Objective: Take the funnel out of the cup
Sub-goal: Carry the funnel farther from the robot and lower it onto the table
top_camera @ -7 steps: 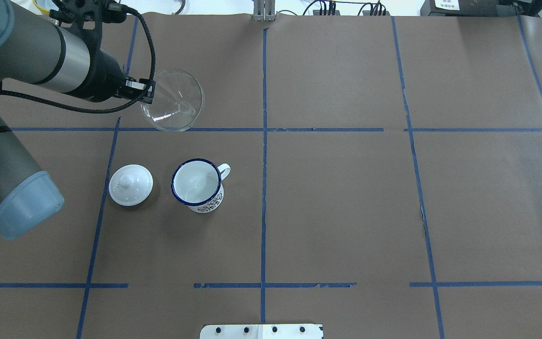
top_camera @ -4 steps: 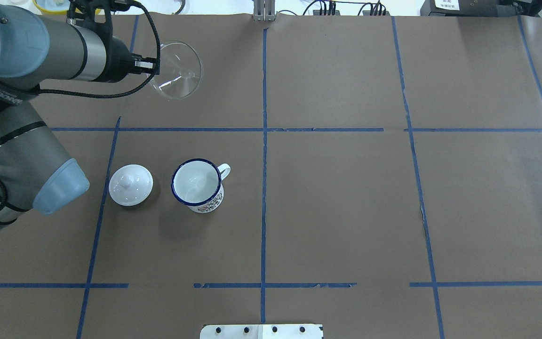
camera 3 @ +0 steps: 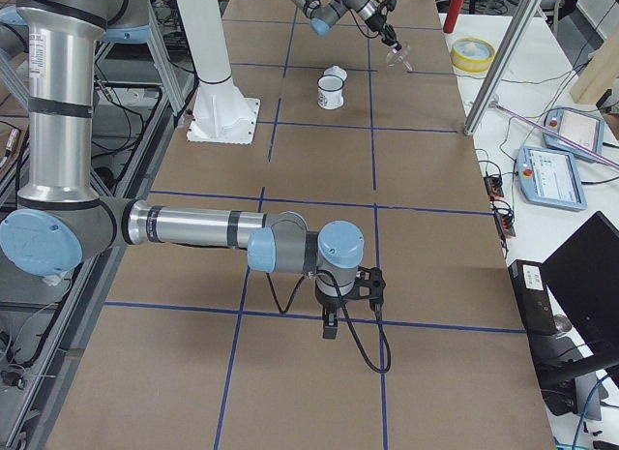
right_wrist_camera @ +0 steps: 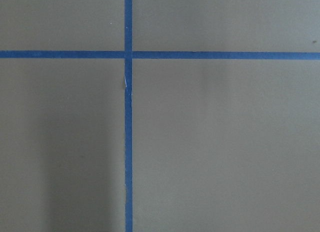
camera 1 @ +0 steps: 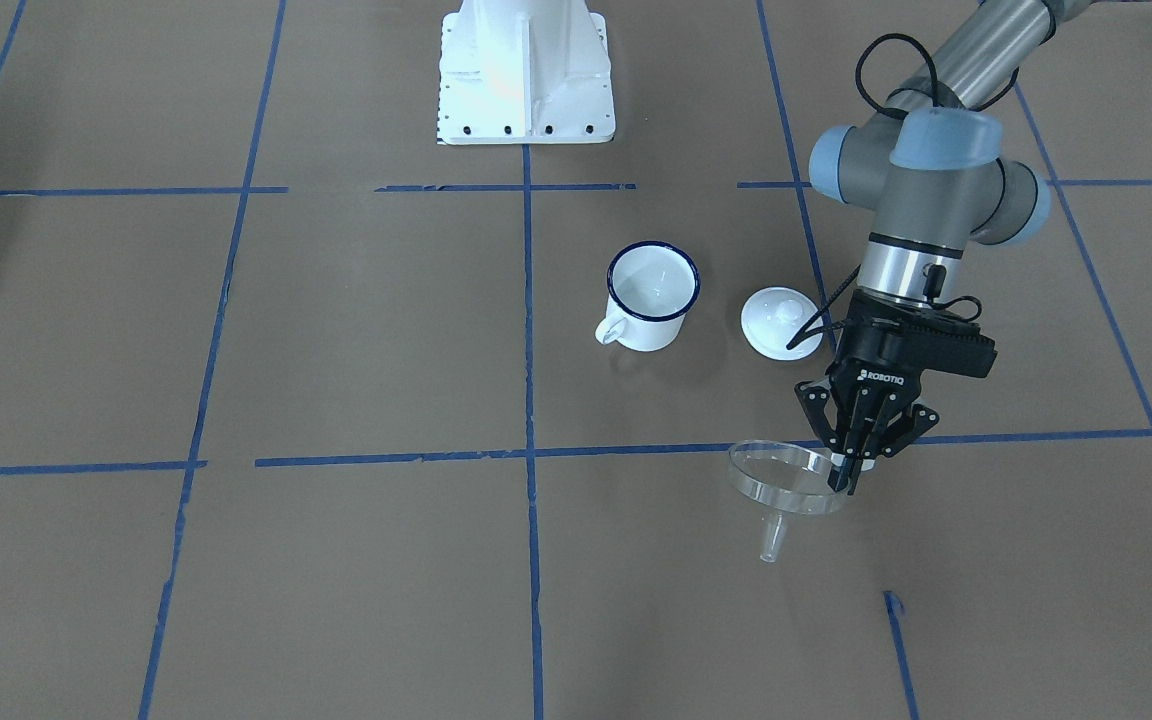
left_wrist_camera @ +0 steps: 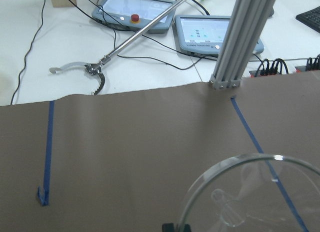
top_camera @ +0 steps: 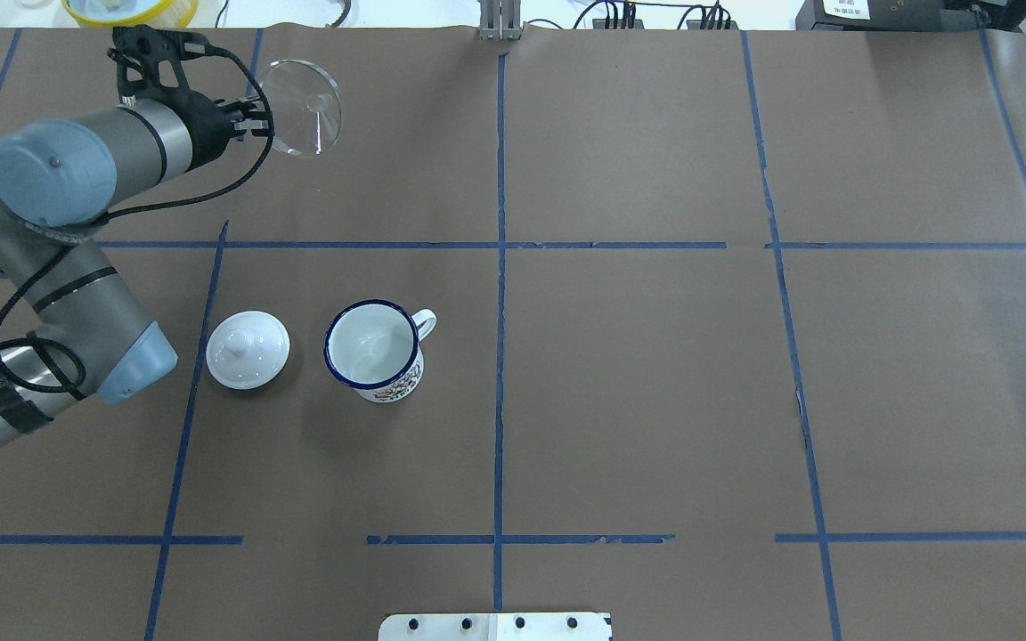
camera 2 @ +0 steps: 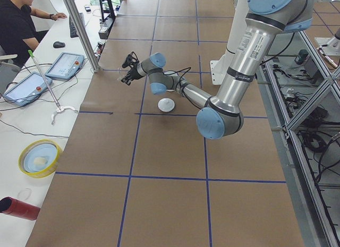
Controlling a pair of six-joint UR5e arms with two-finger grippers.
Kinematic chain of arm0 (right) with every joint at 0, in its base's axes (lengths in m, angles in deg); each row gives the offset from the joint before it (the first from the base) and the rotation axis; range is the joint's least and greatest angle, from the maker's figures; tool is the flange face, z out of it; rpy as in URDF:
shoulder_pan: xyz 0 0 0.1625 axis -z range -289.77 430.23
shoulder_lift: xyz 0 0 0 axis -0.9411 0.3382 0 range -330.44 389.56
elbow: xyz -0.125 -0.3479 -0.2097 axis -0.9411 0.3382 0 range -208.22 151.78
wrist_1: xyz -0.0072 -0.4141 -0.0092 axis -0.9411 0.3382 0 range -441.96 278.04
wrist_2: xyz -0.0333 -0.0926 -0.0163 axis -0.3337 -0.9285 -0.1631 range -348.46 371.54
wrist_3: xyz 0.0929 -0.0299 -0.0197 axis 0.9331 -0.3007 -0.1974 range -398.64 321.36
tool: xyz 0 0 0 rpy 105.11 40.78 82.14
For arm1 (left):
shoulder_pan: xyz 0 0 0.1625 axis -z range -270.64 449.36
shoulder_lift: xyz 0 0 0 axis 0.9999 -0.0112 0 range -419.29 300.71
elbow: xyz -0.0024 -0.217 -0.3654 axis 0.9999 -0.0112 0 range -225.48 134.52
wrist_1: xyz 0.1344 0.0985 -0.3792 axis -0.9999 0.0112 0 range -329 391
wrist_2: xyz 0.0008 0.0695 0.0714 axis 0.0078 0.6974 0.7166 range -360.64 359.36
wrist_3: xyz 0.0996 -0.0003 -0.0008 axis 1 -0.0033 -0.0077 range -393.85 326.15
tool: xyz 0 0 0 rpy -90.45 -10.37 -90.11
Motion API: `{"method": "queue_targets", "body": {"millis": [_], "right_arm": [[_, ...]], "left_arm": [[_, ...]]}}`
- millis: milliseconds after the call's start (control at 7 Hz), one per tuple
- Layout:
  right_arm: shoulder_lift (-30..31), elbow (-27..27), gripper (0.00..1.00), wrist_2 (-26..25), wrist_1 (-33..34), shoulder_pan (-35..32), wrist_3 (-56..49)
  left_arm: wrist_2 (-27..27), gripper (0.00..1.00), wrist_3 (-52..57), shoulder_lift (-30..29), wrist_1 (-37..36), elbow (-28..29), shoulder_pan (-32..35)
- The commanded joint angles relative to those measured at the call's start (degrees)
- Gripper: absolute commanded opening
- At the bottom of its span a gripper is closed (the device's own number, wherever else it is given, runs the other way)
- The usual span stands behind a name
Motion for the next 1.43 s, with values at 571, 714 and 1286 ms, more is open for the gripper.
{"method": "queue_targets", "body": {"millis": [571, 714, 1286], "right_arm": [[0.01, 0.0, 1.0, 0.0, 0.0, 0.0, 0.0], [0.01, 0.0, 1.0, 0.0, 0.0, 0.0, 0.0], [-0.07, 0.0, 1.0, 0.0, 0.0, 0.0, 0.0]], "left_arm": [[23.55, 0.0, -6.79, 1.25, 16.22, 13.06, -11.58], [23.2, 0.0, -6.71, 1.25, 16.23, 13.26, -11.32], [22.5, 0.0, -6.62, 0.64, 16.05, 15.1, -10.26]]}}
